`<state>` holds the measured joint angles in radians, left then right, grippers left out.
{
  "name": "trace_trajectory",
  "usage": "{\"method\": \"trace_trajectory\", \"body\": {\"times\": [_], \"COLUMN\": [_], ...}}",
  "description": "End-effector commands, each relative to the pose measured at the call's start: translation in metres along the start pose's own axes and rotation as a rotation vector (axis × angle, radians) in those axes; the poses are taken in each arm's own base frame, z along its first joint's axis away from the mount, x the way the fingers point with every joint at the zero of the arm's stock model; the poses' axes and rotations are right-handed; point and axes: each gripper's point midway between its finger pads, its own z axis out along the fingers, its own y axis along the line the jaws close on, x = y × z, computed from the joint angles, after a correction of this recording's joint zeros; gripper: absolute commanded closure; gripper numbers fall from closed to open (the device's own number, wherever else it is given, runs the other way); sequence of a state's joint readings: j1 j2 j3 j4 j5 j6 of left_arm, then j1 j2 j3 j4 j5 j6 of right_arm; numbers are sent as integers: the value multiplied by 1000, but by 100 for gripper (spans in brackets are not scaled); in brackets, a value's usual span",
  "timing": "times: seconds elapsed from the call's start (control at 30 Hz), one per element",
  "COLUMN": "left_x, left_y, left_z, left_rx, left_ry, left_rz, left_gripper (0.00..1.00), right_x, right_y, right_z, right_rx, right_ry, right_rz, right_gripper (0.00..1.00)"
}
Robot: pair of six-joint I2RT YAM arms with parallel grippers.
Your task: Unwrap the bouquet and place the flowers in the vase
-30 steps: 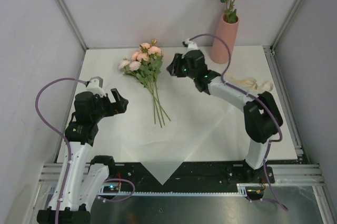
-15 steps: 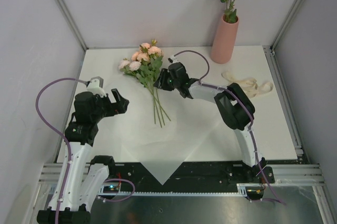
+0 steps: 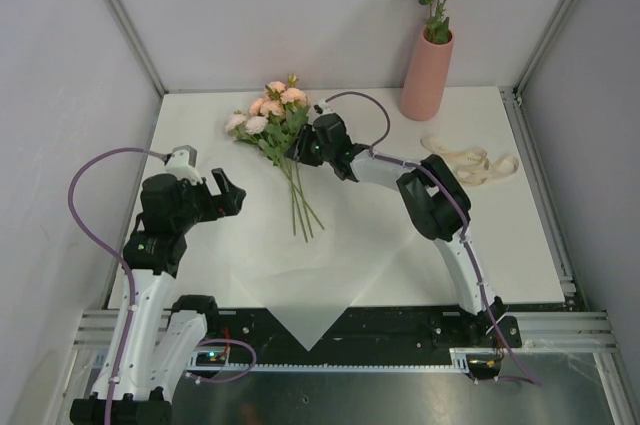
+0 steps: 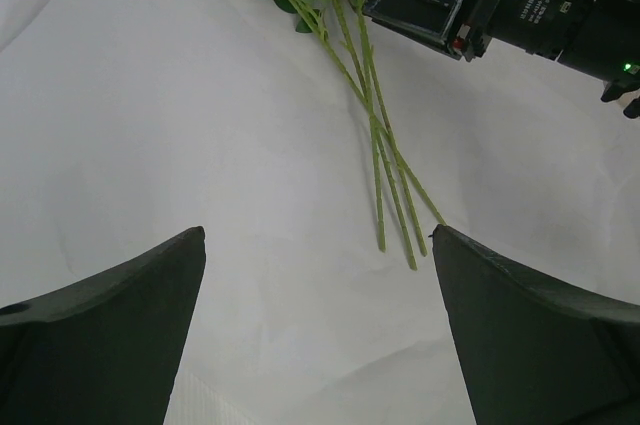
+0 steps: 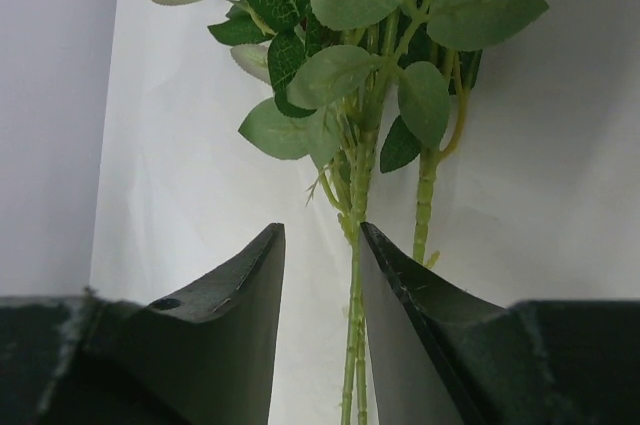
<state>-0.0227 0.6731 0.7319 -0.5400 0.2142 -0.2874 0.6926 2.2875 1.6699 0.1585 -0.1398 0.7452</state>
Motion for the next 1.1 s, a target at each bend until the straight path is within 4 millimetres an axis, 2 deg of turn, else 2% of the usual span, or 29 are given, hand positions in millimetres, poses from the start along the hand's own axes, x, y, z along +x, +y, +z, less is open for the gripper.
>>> {"method": "trace_trajectory", "body": {"times": [0.0,0.47,0.57,0.8,1.07], "left_x": [-9,-9,-9,-9,-10], "left_y": [-4,-4,-4,-4,-5], "left_z": [-1,-2,-2,-1,-2], "left_rx": [25,23,25,25,25], "left_ry": [-42,-45,-45,-45,-50], "left_rz": [10,11,12,11,13], "left_gripper": [0,0,0,0,0], "right_x": [-12,-10,-10,-21,-49], "right_y": [10,-12,-14,-5,17], "right_z": [11,25,27,18,-9], "right_rx": [-24,56,56,14,-75], "right_ry": [-32,-49,-53,-95,-165], "right_rz": [11,52,51,46,53], "right_gripper": [60,66,73,98,100]}}
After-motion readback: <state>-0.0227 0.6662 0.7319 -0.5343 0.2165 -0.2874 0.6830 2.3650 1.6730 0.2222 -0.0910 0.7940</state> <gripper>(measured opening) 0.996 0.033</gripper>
